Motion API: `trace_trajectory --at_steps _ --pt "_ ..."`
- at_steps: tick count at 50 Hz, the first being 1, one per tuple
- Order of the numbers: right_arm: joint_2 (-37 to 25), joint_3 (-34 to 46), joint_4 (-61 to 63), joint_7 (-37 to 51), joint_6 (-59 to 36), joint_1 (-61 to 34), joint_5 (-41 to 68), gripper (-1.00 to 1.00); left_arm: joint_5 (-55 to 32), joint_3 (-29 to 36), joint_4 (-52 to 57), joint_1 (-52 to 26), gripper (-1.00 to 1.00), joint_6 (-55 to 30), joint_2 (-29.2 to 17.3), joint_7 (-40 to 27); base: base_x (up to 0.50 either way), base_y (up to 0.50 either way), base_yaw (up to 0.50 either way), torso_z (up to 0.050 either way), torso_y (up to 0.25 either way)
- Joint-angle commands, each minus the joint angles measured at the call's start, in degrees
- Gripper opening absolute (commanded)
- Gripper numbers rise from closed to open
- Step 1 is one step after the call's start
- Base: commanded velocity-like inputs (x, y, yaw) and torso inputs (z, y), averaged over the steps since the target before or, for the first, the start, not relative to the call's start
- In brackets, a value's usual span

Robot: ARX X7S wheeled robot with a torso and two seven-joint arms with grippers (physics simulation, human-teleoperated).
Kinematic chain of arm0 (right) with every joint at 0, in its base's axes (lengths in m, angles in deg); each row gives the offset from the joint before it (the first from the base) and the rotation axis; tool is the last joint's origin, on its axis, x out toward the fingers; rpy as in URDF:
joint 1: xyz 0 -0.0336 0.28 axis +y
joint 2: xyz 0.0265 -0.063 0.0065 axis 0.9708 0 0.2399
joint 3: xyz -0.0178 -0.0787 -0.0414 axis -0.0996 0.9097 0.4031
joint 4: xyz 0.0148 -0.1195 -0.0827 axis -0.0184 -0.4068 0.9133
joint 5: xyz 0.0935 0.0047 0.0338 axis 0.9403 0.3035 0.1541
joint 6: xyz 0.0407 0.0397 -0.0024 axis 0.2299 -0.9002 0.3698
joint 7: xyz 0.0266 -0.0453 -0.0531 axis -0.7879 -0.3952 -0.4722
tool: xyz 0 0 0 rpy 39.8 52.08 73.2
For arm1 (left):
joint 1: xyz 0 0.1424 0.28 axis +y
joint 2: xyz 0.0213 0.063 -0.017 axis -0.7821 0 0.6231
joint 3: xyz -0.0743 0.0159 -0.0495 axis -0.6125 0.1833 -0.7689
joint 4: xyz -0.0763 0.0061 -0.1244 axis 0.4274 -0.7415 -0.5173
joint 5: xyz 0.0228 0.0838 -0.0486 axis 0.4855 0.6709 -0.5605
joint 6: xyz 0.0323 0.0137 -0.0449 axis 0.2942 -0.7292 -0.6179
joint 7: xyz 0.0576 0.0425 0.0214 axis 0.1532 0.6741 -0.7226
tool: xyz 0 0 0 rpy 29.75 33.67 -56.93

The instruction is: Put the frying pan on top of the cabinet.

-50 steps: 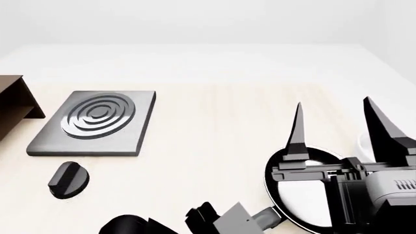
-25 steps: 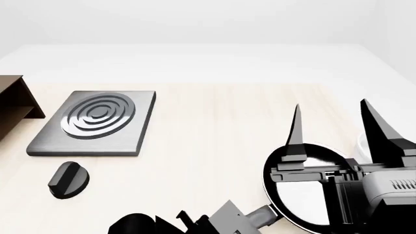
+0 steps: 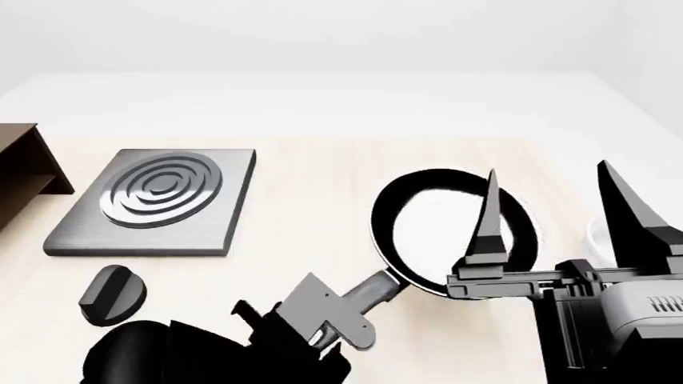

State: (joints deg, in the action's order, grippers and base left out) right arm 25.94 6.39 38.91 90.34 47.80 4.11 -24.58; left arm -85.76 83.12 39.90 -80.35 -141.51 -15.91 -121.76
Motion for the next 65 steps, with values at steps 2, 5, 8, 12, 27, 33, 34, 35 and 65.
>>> trace_trajectory --at_steps 2,5,8,12,27,33,34,35,65 --pt "-0.28 -0.01 0.14 0.24 0.05 0.18 -0.03 1.00 -1.67 -12.49 -0.91 -2.61 -1.00 4.14 -8.13 0.69 0.00 0.00 0.00 0.000 0.000" --pt "-0.11 0.31 -0.08 0.13 0.08 -0.03 -0.14 1.00 -4.94 -16.47 -5.78 -6.15 -1.00 4.23 -9.18 -0.76 0.00 0.00 0.00 0.000 0.000" --pt "0.08 0.65 -0.48 -0.03 0.24 -0.15 -0.24 1.00 -7.18 -18.51 -13.06 -11.80 -1.00 2.84 -8.94 -3.26 0.00 0.00 0.00 0.000 0.004" --pt "0.17 0.71 -0.87 -0.16 0.51 -0.26 -0.16 1.00 -3.12 -18.02 -24.72 -22.50 -1.00 1.70 -8.08 -2.66 0.00 0.00 0.00 0.000 0.003" --pt "0.37 1.25 -1.42 -0.58 0.23 -1.19 0.37 1.00 15.12 -7.34 -65.34 -52.54 -1.00 4.97 -1.68 10.57 0.00 0.00 0.00 0.000 0.002" --pt "0.39 1.40 -1.54 -0.68 -0.25 -1.83 0.65 1.00 27.89 1.61 -93.84 -63.46 -1.00 17.04 5.23 22.53 0.00 0.00 0.00 0.000 0.002" --pt "0.37 1.43 -1.39 -0.65 -0.53 -2.04 0.72 1.00 29.66 2.21 -99.61 -65.37 -1.00 19.87 6.51 23.33 0.00 0.00 0.00 0.000 0.010" --pt "0.36 1.50 -1.32 -0.65 -0.64 -2.13 0.74 1.00 30.29 1.24 -99.94 -65.53 -1.00 19.89 6.32 22.66 0.00 0.00 0.00 0.000 0.000" --pt "0.19 1.97 -1.68 -0.44 -0.04 -1.69 0.56 1.00 73.64 -58.32 -100.00 -63.72 -1.00 26.14 -2.30 -7.48 0.00 0.00 0.00 0.001 0.001"
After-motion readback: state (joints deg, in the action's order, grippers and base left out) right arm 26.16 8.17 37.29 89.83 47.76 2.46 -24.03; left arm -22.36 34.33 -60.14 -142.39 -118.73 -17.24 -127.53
